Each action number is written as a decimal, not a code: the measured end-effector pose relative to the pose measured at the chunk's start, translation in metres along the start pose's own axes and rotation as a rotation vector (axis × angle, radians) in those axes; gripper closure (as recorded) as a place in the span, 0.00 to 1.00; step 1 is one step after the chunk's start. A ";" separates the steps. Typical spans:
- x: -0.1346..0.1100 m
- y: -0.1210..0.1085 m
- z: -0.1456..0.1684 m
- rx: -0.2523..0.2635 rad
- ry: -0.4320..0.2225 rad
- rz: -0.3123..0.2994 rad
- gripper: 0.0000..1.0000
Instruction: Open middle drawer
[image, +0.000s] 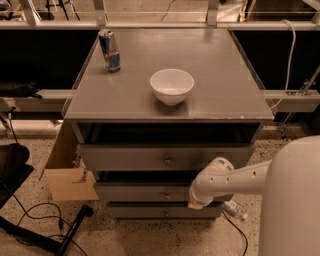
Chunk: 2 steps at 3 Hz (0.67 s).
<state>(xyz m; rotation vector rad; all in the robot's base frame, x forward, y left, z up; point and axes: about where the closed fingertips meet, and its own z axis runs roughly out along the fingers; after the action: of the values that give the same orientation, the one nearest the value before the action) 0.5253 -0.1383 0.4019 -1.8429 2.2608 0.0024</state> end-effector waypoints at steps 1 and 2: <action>0.001 0.003 -0.007 -0.008 0.011 -0.011 0.85; 0.000 0.002 -0.014 -0.008 0.011 -0.011 1.00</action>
Offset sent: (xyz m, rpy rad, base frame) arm -0.1534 -0.0608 0.0714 -0.2101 0.2388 0.1632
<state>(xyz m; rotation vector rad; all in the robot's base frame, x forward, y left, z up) 0.5209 -0.1398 0.4154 -1.8633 2.2611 -0.0002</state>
